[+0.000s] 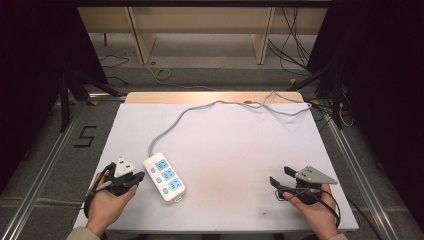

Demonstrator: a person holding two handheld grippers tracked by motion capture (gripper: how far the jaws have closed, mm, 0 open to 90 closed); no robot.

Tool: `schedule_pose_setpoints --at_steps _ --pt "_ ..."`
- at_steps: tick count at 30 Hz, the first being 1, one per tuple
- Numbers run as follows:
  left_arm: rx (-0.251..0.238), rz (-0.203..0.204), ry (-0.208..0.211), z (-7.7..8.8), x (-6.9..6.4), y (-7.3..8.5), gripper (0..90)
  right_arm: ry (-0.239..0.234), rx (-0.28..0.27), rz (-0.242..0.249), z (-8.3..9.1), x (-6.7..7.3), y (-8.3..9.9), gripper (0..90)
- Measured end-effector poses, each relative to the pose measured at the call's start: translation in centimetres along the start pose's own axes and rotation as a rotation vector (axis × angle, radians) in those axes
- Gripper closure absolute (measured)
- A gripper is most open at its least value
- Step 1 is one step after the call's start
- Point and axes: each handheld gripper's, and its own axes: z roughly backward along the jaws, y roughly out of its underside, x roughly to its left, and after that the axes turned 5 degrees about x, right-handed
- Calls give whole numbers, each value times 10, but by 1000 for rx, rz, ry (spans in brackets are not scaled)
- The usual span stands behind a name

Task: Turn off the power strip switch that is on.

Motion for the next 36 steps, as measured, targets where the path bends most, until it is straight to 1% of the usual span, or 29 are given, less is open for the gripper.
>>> schedule_pose_setpoints --at_steps 3,6,8,11,21,24,29,36 --pt "0 8 -1 0 0 -2 896 0 0 2 0 0 0 339" --pt "3 -2 -1 0 0 -4 896 0 2 2 0 0 0 339" --pt "2 5 -1 -1 0 -5 896 1 2 2 0 0 0 338" --pt "3 1 -5 -1 1 -8 896 1 3 3 0 0 0 339" --pt "8 10 -11 -2 2 -15 896 1 3 3 0 0 0 338" --pt "12 7 -14 -2 3 -17 896 0 2 9 0 0 0 338" --pt "12 17 -12 -3 3 -20 896 3 -3 10 0 1 0 333" --pt "23 9 -10 -5 4 -24 895 -9 -8 22 1 1 -1 310"
